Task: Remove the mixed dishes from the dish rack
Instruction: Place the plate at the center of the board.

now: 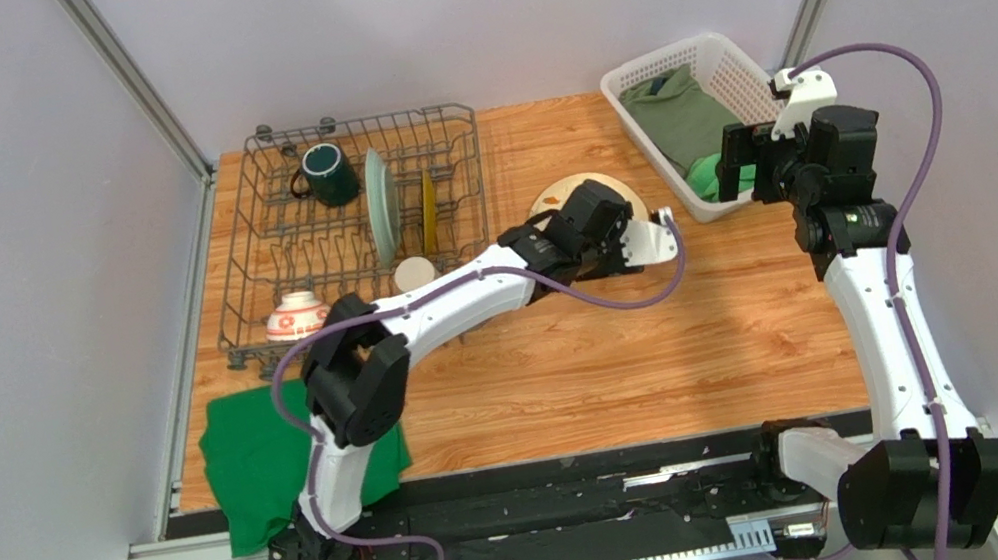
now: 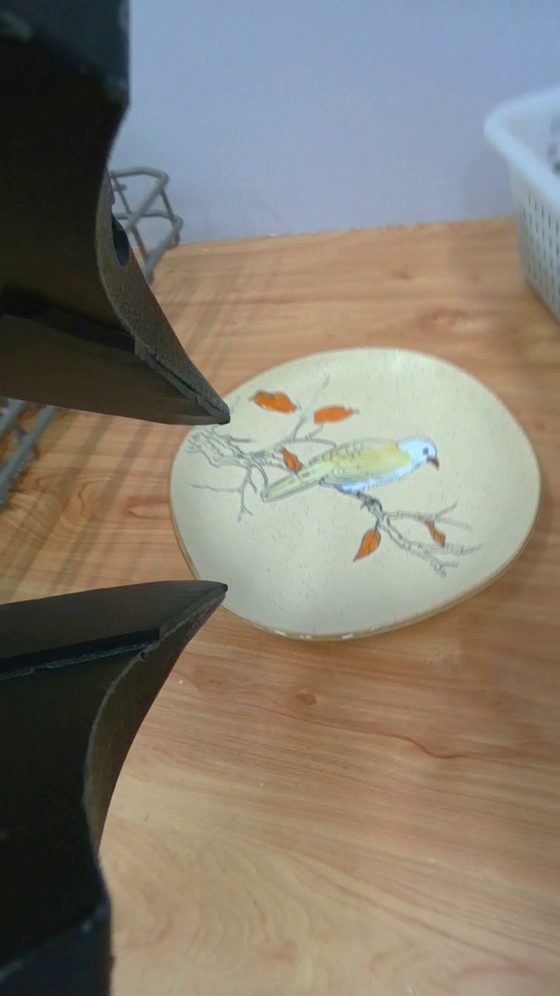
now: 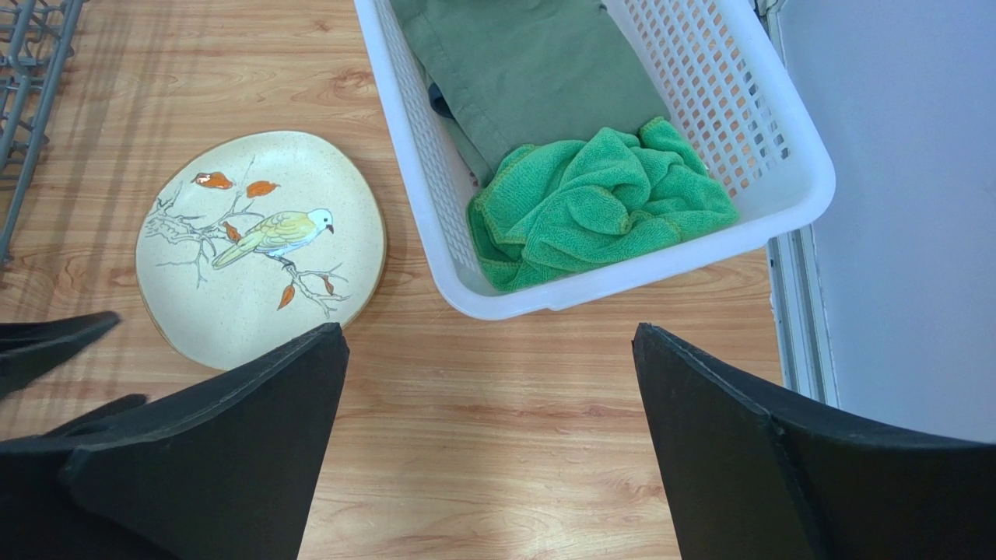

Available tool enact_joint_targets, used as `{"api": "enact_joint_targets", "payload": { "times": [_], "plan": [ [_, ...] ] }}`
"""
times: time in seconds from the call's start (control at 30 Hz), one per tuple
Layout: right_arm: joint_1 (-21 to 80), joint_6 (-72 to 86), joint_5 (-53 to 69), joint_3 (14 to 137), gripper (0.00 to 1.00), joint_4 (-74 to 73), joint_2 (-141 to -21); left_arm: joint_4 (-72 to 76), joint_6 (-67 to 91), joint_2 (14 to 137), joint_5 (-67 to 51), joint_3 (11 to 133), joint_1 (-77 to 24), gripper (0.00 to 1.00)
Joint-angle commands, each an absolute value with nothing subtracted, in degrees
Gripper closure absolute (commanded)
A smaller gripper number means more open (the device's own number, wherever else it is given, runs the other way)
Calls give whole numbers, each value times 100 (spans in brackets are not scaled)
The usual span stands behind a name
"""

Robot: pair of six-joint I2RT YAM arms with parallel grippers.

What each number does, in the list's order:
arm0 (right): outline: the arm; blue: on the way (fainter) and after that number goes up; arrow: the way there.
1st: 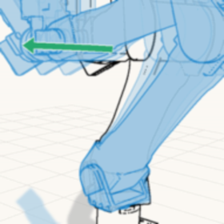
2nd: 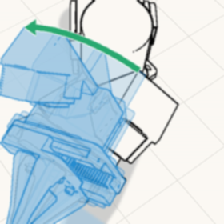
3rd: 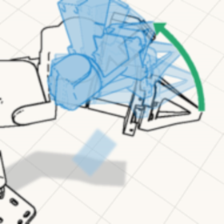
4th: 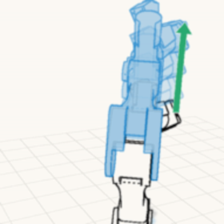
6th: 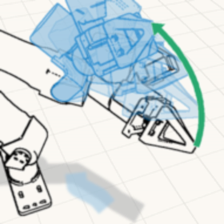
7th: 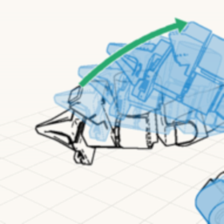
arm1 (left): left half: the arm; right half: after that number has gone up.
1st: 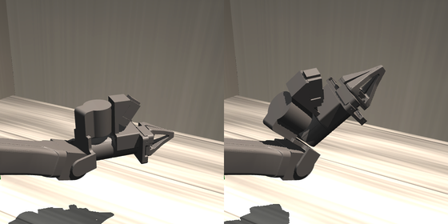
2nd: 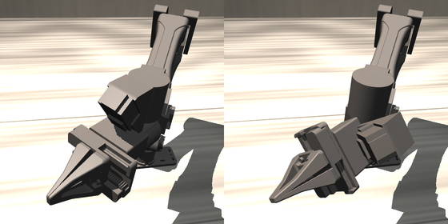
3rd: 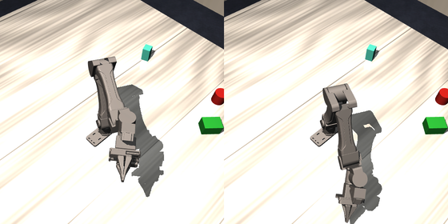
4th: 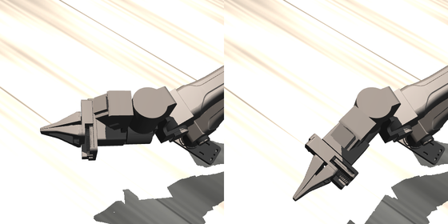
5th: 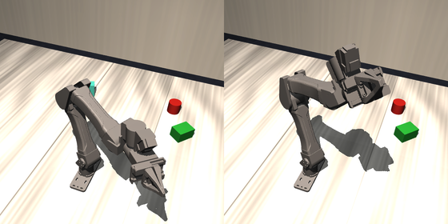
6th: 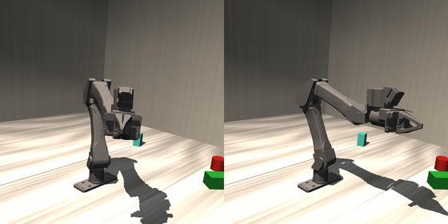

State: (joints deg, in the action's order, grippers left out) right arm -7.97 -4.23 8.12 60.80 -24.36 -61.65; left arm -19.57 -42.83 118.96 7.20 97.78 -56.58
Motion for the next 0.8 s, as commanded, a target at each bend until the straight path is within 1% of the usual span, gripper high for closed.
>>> {"api": "enact_joint_targets", "payload": {
  "times": [0.0,0.07,0.13,0.37,0.43,0.5,0.6,0.77],
  "plan": [
    [-835,-334,931,6135,1,-2197,-5994,-2153,-3490,10794,527,9747,-5625,40],
    [-835,-325,958,6144,1,-2215,-6003,-2232,-3148,10478,623,9756,-5537,39],
    [-835,-316,984,6152,1,-2224,-6021,-2390,-2771,10232,642,9843,-5363,29],
    [-835,-281,1098,6161,1,-2241,-5950,-2505,-1723,9467,940,9774,-4492,27],
    [-826,-281,1125,6161,1,-2241,-5968,-2487,-1460,9238,1124,9660,-4185,19],
    [-826,-281,1142,6161,1,-2259,-5968,-2514,-1241,9028,1151,9520,-3887,6],
    [-826,-273,1187,6161,1,-2259,-5950,-2418,-1082,8755,1151,9221,-3517,5],
    [-817,-255,1248,6161,1,-2268,-5941,-2619,-791,8675,897,9123,-2901,5]
  ]
}}
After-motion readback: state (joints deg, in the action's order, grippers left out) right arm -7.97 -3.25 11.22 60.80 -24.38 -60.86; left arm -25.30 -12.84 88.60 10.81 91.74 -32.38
